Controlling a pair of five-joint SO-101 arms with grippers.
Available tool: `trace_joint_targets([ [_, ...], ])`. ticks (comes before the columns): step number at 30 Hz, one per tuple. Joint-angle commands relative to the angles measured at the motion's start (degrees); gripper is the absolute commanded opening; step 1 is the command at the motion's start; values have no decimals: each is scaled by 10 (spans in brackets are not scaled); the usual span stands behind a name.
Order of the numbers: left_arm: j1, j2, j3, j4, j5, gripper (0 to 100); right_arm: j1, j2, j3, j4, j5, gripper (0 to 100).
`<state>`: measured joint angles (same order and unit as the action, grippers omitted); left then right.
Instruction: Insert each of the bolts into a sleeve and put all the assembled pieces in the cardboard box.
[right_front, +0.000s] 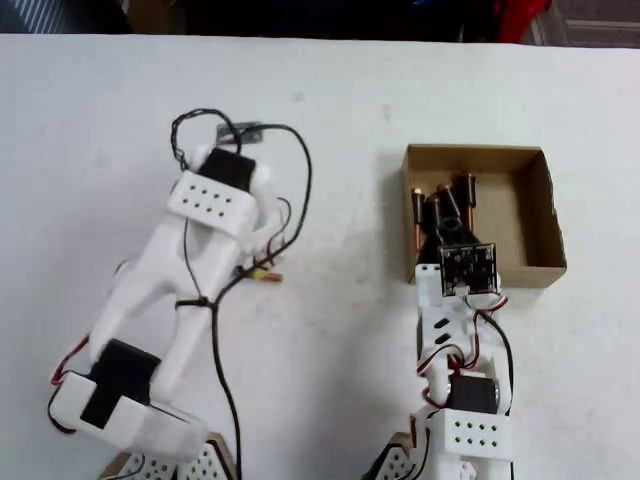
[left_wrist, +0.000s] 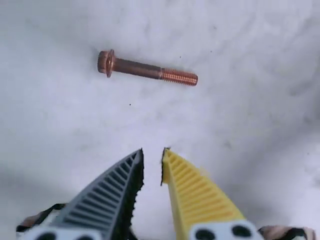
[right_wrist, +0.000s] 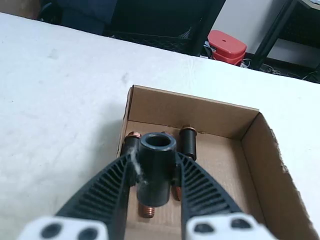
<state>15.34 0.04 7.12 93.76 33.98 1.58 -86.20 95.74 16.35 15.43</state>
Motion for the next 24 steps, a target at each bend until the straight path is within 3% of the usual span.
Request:
trace_joint_targets([
  [1, -10, -30, 11, -30, 50, 98, -5, -10, 5, -17, -1, 17],
  [10, -42, -30, 41, -33, 55, 94, -5, -10, 5, -17, -1, 17],
  [18, -48, -30, 84, -96, 68, 98, -5, -10, 5, -17, -1, 17],
  [24, -72, -30, 160, -240, 233, 98, -5, -10, 5, -17, -1, 17],
])
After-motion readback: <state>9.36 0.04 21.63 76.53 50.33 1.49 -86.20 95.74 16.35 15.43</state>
